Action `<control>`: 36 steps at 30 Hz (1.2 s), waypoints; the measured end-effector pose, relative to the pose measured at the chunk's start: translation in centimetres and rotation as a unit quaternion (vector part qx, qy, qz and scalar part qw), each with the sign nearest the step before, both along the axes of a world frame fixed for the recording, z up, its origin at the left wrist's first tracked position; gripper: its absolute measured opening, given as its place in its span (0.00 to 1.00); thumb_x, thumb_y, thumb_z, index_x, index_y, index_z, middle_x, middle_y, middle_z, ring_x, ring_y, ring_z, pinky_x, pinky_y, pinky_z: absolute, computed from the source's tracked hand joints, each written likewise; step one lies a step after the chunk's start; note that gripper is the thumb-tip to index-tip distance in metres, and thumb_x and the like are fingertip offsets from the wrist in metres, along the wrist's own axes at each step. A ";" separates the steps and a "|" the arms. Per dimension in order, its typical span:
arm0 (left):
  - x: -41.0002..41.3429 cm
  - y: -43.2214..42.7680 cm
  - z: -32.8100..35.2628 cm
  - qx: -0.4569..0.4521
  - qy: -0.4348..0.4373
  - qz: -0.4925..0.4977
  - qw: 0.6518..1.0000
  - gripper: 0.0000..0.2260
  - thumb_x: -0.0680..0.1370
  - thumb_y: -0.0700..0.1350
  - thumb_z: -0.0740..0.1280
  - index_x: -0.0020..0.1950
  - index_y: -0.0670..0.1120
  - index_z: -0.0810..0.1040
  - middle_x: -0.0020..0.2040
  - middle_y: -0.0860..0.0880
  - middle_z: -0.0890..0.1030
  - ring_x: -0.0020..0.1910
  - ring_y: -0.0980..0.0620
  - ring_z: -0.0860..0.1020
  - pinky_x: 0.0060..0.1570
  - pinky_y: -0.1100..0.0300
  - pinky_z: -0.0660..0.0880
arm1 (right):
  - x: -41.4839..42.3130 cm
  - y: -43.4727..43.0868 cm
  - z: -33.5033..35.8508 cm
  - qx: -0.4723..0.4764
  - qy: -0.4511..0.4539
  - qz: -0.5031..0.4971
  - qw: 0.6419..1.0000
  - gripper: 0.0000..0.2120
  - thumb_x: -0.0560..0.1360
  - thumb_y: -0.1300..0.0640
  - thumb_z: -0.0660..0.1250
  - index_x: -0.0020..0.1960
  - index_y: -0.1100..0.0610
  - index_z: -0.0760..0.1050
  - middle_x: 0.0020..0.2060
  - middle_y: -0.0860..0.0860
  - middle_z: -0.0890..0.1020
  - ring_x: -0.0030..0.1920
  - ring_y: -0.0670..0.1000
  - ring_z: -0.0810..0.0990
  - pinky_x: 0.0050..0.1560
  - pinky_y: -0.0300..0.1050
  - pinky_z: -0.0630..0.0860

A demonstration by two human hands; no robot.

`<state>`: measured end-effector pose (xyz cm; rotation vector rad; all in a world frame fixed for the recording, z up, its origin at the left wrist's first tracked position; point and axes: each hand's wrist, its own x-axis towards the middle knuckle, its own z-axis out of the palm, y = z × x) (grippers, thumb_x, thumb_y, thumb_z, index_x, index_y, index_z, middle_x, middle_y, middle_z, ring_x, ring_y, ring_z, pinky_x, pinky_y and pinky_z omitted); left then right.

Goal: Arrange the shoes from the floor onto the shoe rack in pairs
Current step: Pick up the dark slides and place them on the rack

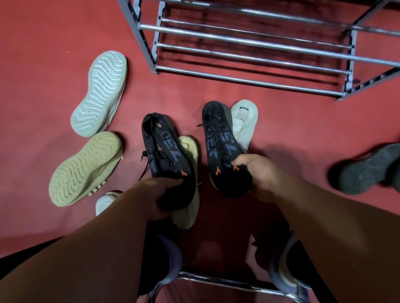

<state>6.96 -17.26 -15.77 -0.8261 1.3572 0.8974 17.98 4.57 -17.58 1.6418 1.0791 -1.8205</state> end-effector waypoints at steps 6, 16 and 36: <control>-1.7 -0.6 2.9 -0.070 0.157 -0.097 0.980 0.13 0.73 0.31 0.69 0.58 0.35 0.78 0.47 0.35 0.81 0.42 0.39 0.82 0.44 0.44 0.81 | -1.3 0.2 2.6 0.048 0.002 0.047 0.998 0.15 0.74 0.65 0.67 0.60 0.59 0.81 0.49 0.54 0.88 0.50 0.56 0.87 0.51 0.50 0.83; -5.5 2.0 22.6 -0.086 0.474 -0.351 0.803 0.09 0.75 0.42 0.67 0.51 0.43 0.83 0.47 0.43 0.83 0.46 0.43 0.80 0.41 0.59 0.74 | -2.3 4.5 20.3 0.204 0.050 0.107 0.972 0.05 0.74 0.67 0.64 0.49 0.62 0.76 0.43 0.62 0.79 0.42 0.59 0.78 0.44 0.51 0.77; 3.1 4.1 37.5 0.209 0.394 0.084 0.891 0.10 0.73 0.42 0.68 0.54 0.46 0.79 0.42 0.46 0.83 0.38 0.47 0.81 0.38 0.56 0.79 | 9.2 4.2 39.3 0.119 0.231 -0.167 0.951 0.11 0.74 0.56 0.60 0.53 0.57 0.77 0.59 0.58 0.83 0.60 0.64 0.81 0.69 0.78 0.59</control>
